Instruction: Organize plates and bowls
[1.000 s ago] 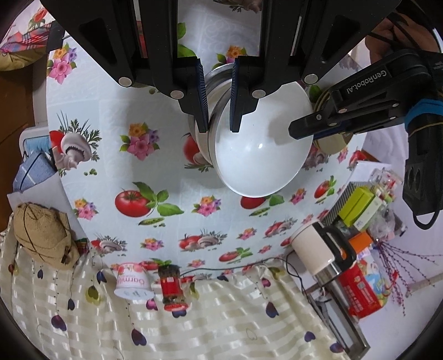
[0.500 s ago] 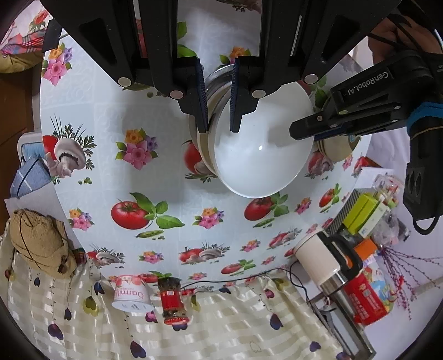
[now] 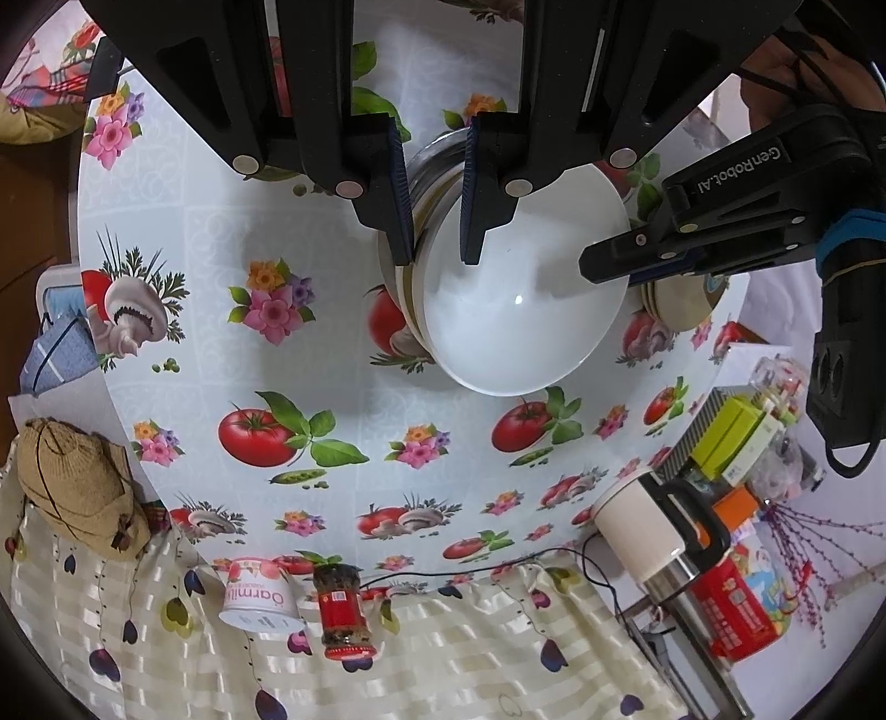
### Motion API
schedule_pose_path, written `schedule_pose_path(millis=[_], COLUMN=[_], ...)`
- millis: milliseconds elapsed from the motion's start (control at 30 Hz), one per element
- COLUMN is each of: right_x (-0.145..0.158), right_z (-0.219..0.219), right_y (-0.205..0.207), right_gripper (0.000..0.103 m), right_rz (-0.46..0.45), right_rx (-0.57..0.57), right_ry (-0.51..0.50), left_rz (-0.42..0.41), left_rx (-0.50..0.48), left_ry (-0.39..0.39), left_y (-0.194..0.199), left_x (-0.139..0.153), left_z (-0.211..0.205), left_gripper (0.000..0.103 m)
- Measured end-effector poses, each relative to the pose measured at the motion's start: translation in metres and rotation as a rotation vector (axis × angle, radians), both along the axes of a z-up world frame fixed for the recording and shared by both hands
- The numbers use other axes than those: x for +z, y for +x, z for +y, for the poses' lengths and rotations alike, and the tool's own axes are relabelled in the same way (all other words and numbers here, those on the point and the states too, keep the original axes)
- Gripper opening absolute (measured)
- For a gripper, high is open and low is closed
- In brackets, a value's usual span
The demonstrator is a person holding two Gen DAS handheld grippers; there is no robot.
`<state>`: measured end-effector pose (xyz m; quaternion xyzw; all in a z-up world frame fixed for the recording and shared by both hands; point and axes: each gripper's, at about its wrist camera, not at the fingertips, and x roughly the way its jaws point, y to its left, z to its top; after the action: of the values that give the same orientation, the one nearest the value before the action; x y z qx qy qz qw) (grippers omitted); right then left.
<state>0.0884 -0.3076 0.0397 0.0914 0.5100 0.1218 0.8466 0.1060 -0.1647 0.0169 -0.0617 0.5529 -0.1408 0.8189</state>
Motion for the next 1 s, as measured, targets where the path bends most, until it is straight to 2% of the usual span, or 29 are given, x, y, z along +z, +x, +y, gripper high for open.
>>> schedule_pose_path(millis=[400,733,1000], right_x=[0.0,0.015,0.023], right_z=[-0.001,-0.005,-0.015], right_y=[0.0,-0.005,-0.011], right_gripper=[0.018,0.019,0.025], right_rz=[-0.003,-0.053,-0.082], right_rx=[-0.001,0.0,-0.021], right_ry=[0.001,0.014,0.036], left_rz=[-0.062,-0.131,-0.176], left_rx=[-0.012,-0.005,0.016], left_ry=[-0.011,-0.03,-0.051], left_y=[-0.003,-0.01,-0.013], left_x=[0.006,0.021,0.03], left_z=[0.004,0.008,0.017], left_gripper=[0.018,0.018,0.018])
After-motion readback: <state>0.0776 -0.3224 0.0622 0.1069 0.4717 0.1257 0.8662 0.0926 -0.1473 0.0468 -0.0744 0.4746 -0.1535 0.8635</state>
